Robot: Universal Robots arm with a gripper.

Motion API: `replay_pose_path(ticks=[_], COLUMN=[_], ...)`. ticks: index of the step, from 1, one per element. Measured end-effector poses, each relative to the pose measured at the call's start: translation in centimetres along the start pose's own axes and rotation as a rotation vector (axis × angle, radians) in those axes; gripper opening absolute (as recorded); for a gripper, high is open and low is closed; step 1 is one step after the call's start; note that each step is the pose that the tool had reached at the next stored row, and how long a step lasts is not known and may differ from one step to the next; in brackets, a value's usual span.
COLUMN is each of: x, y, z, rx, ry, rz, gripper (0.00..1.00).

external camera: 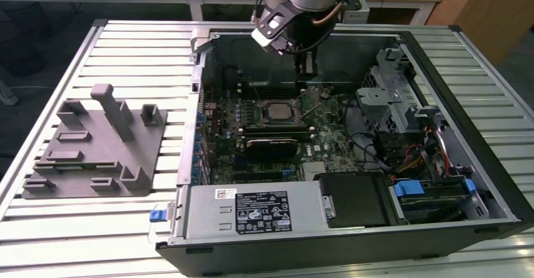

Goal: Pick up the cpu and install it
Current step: 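Close the cpu cover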

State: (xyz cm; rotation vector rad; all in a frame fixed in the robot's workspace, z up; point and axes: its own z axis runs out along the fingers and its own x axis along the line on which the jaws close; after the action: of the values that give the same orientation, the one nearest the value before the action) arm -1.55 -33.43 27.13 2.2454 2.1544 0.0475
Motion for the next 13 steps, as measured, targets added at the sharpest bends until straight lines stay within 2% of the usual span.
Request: replay_pose_path(ticks=[13], x=[0.11], y=[2.34], z=[0.10], rx=[0.0000], ry=[-0.0001], rz=[0.000], gripper=[0.11])
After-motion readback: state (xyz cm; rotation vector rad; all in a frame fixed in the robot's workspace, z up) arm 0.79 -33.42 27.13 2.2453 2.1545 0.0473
